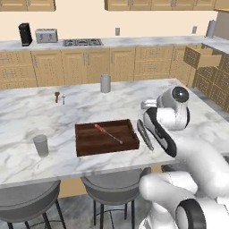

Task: Take the tongs from the drawer on the left and place them on the dining counter next to the tray containing the kebab skewer.

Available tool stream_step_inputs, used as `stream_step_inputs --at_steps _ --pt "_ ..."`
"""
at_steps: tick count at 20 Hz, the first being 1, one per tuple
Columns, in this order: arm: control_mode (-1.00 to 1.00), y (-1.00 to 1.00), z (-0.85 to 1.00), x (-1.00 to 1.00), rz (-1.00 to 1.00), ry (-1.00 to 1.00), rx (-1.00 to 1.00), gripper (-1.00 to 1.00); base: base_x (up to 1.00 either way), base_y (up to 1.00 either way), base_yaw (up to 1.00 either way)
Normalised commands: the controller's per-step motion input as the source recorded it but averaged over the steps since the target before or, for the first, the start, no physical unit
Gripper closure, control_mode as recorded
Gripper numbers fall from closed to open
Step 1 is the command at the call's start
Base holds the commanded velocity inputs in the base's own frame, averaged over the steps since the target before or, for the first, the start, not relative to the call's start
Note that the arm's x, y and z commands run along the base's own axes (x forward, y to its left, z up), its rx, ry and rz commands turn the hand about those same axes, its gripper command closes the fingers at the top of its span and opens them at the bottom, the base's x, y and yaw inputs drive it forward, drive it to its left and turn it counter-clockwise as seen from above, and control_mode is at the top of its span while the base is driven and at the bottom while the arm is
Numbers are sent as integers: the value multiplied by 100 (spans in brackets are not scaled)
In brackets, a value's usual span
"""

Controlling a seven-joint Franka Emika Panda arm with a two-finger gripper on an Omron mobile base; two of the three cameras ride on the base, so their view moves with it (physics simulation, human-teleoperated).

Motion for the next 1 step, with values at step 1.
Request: stream_step_inputs --at_steps 1 --pt "-100 0 96 -45 -6 -15 0 -100 0 0 0"
